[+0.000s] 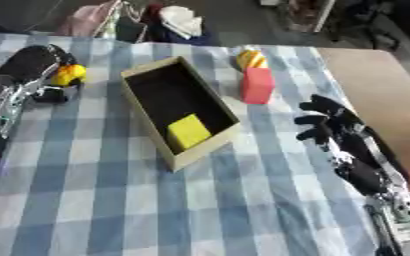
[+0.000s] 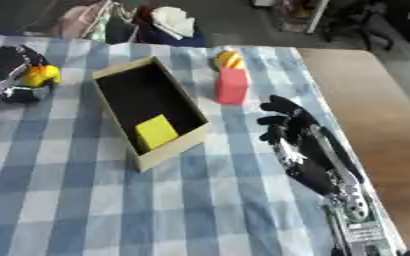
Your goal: Pick up objects on the table and place them in the box.
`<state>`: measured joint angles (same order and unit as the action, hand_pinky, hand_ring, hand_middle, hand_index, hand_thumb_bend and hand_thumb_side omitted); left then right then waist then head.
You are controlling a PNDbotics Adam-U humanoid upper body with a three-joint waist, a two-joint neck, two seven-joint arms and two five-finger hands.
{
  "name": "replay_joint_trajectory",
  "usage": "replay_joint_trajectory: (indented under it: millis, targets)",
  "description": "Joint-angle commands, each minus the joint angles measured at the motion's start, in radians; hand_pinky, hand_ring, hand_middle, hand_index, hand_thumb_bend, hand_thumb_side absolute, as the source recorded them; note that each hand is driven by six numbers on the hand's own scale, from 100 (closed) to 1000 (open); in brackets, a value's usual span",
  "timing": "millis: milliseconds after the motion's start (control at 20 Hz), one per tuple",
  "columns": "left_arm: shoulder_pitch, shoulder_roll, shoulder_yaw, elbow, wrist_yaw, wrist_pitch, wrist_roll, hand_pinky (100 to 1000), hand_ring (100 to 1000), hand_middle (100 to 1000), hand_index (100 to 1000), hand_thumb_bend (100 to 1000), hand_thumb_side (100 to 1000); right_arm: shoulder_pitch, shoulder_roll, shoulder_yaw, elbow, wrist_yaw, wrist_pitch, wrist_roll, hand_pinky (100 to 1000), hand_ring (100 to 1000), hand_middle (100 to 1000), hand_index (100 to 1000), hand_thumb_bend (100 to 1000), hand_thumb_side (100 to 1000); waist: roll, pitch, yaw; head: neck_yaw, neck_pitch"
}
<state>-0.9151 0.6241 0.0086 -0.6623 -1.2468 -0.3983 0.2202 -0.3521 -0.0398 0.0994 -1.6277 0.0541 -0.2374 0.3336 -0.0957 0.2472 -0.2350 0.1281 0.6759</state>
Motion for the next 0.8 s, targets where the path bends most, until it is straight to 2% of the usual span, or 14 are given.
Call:
replay_joint_trajectory:
  millis: [50, 450, 800]
  targets:
    - [-0.017, 0.041, -0.014, -0.048, 0.031, -0.028, 0.014, 626, 453, 359, 636, 100, 210, -0.01, -0.013, -0.007, -0.016, -0.001, 0.0, -0.003, 647, 778, 824, 927, 100, 501, -0.002, -0.017, 0.005, -0.013, -0.005]
    - [-0.016, 0.095, -0.06, -0.196, 0.164, -0.104, -0.036, 639, 464, 371, 648, 131, 178, -0.005, -0.029, -0.013, -0.012, 0.001, 0.003, -0.01, 647, 778, 825, 927, 100, 500, 0.01, -0.03, 0.032, -0.051, -0.002]
    - [-0.019, 0.082, -0.144, -0.353, 0.307, -0.186, -0.134, 646, 471, 379, 655, 137, 170, -0.003, -0.036, -0.01, -0.01, 0.0, 0.003, -0.007, 647, 779, 825, 927, 100, 502, 0.011, -0.042, 0.039, -0.058, 0.003]
